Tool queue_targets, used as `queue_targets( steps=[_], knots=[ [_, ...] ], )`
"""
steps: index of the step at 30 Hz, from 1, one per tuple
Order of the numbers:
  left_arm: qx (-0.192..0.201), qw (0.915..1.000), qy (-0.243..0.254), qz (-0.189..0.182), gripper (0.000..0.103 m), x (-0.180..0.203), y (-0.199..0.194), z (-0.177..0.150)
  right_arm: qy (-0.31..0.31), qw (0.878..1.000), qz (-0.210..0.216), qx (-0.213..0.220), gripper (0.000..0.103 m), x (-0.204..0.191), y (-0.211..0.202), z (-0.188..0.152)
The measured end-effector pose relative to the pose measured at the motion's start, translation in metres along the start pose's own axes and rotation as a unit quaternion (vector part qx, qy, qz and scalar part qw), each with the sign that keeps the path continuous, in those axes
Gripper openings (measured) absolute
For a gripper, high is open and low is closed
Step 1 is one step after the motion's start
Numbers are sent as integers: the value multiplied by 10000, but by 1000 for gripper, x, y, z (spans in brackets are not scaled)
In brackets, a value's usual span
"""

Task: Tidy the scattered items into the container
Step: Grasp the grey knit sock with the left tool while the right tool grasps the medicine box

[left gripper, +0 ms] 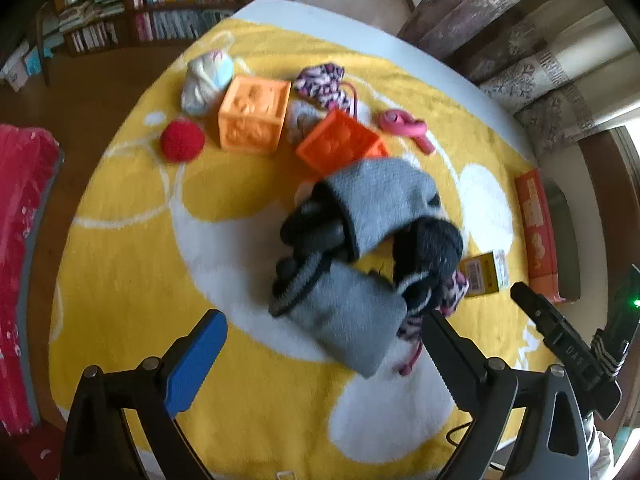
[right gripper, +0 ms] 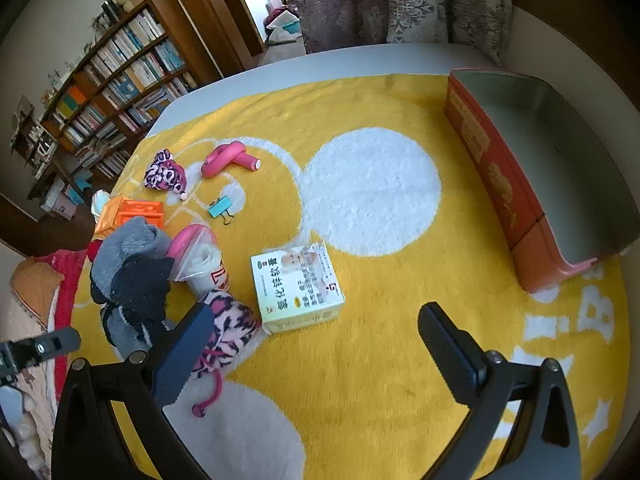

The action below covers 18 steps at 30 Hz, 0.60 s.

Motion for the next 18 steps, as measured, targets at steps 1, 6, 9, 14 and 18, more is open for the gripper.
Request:
queue_targets(
  steps=[1,6,9,14,18],
  knots=[
    [54,10000,41,-7,99,1,0,4,-8,10000,-3,-3,102,0,1,1],
    [322,9992,247,2,99,5,2,24,-16,10000,-3,-34,102,2,7,5],
    [376,9989,268,-16,99,4,10,37,-37,10000,-12,-47,102,4,8,6],
    [434,9976,537,-26,99,6,25,54,-21,10000,-25,-90,102,7,13,8],
    [267,9967,746,-184,97,13,42,59,-7,9998,-6,-177,102,8,20,8]
  ],
)
Point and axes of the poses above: each gripper's, at about its wrist camera, not at the fingertips, and y roughly the way its jaws point, x to its right, z to its top, the point moved 8 cm from there along y, roughly the way its jaws point
